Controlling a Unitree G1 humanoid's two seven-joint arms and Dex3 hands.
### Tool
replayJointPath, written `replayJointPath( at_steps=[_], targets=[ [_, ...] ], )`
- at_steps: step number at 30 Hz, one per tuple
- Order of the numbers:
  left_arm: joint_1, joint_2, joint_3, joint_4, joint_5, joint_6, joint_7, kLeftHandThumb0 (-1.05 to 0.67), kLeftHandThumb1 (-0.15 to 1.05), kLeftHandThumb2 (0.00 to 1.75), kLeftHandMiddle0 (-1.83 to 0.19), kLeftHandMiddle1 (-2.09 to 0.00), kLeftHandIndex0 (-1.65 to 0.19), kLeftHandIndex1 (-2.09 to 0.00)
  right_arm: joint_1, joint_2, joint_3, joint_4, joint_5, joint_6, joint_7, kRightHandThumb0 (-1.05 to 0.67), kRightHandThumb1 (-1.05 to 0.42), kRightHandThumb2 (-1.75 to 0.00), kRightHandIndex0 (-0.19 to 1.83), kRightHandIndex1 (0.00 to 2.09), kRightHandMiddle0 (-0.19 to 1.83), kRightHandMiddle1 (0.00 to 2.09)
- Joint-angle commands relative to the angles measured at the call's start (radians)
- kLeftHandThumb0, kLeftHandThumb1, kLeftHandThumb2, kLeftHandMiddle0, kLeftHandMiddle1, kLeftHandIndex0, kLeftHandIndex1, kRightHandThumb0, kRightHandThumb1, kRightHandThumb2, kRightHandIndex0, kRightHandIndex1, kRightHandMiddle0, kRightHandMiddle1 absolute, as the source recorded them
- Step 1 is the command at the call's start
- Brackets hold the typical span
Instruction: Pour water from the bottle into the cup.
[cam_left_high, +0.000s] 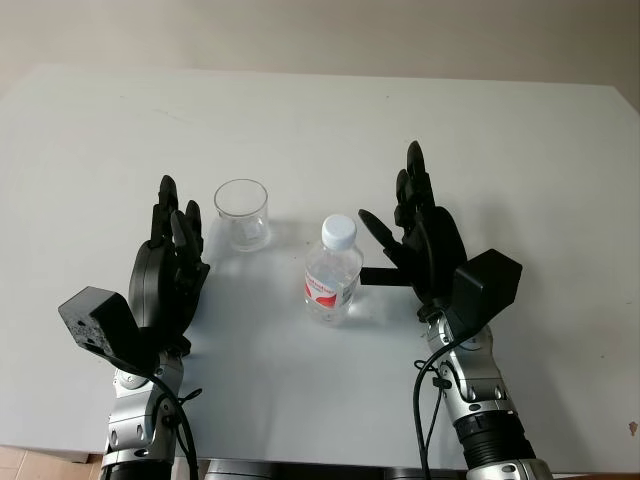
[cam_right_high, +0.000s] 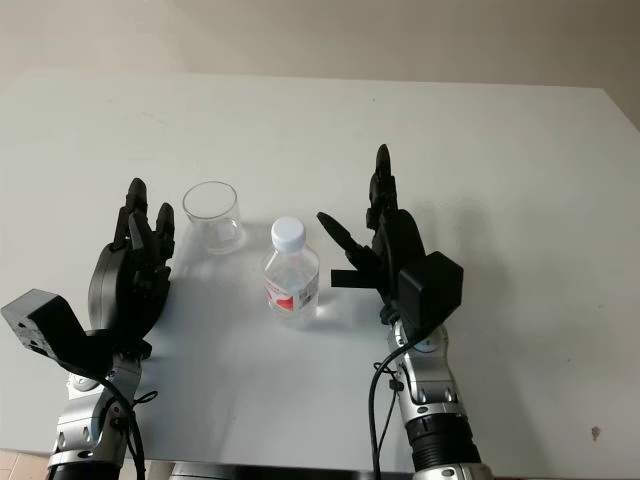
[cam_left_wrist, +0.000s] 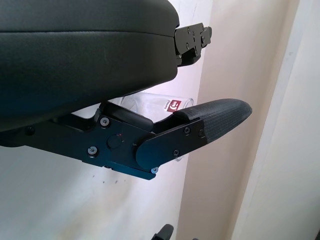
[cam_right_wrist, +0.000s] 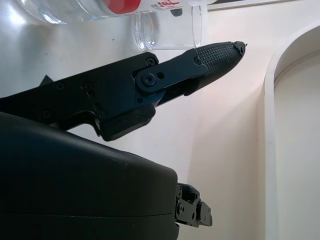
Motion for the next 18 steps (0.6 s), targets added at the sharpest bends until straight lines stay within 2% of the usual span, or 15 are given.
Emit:
replayJointPath(
  at_steps=[1,12,18],
  targets=[
    [0.019,0.008,-0.003,-0.027,0.002,0.005,-0.005,-0.76,1.05,0.80,0.11,-0.05,0.19,-0.05,0.020,0.001,0.000,-0.031,0.003,0.008,0.003,-0.81,-1.00,-0.05,-0.19,0.00,-0.19,0.00],
    [0.003,0.004,-0.006,-0.013,0.015,0.015,0.008,-0.76,1.05,0.79,0.09,-0.06,0.17,-0.06,0.025,-0.017,-0.006,0.004,0.014,-0.023,0.055,-0.81,-0.99,-0.05,-0.19,0.00,-0.19,0.00],
    [-0.002,-0.001,-0.005,-0.002,0.015,0.005,0.011,-0.76,1.05,0.79,0.10,-0.05,0.17,-0.05,0.066,-0.086,-0.046,-0.060,0.076,-0.065,0.162,-0.83,-0.97,-0.04,-0.19,0.00,-0.19,0.00]
  ],
)
